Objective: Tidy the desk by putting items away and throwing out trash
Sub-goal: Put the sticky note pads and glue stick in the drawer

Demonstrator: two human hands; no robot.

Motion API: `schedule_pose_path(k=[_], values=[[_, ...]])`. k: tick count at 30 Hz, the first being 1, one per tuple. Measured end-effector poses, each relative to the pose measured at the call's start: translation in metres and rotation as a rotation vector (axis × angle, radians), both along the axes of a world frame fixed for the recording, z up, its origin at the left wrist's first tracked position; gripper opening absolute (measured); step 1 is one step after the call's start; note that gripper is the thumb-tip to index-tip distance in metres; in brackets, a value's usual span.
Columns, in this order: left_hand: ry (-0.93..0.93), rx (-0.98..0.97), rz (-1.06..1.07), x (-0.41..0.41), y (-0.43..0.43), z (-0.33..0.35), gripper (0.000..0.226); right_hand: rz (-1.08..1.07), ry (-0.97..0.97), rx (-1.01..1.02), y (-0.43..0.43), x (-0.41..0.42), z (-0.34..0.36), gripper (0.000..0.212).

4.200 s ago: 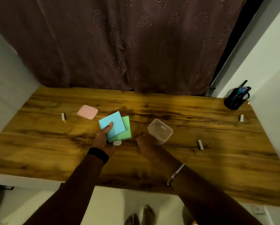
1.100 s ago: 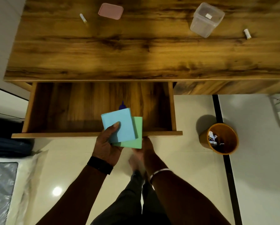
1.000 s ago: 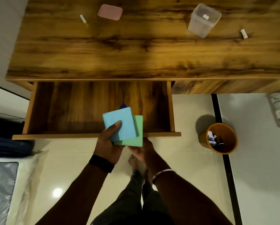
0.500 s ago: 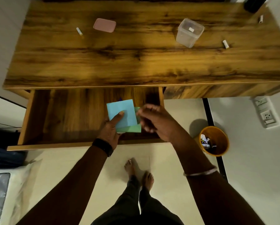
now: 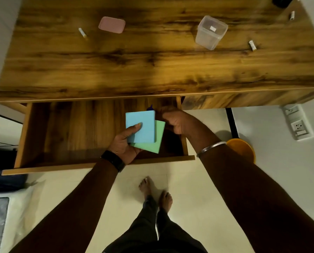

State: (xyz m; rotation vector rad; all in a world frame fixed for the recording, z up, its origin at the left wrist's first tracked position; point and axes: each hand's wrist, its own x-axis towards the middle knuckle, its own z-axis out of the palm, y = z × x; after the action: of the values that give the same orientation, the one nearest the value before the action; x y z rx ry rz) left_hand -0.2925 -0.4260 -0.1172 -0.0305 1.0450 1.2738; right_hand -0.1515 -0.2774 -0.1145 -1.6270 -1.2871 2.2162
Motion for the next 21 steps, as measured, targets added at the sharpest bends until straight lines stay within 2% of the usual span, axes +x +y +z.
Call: schedule_pose_path(k=[3,6,8,10,12,15,18,21], values=[[0.013,0.011,-0.019,-0.009,-0.001,-0.006,0.046,-0.046,0.047,0.095,0.012,-0.007,0.003,0.029],[0.115,-0.015,-0.076,-0.012,-0.006,-0.013,0.035,-0.050,0.018,0.266,0.027,-0.009,0.007,0.012],[0.174,-0.028,-0.085,-0.014,-0.009,-0.019,0.031,0.011,-0.068,0.396,0.035,-0.009,0.010,0.013],[0.207,-0.057,-0.068,-0.017,-0.010,-0.022,0.030,0.182,-0.220,0.552,0.039,-0.009,0.011,0.025],[0.247,-0.081,-0.063,-0.021,-0.009,-0.025,0.028,0.503,-0.416,0.641,0.039,-0.010,0.012,0.038],[0.277,-0.089,-0.047,-0.023,-0.008,-0.030,0.031,0.928,-0.620,0.551,0.031,-0.015,0.008,0.052],[0.281,-0.102,-0.036,-0.024,-0.008,-0.034,0.043,1.045,-0.728,0.588,0.021,-0.015,-0.004,0.056],[0.282,-0.105,-0.039,-0.022,-0.006,-0.034,0.035,1.118,-0.817,0.757,0.013,-0.013,-0.006,0.053]])
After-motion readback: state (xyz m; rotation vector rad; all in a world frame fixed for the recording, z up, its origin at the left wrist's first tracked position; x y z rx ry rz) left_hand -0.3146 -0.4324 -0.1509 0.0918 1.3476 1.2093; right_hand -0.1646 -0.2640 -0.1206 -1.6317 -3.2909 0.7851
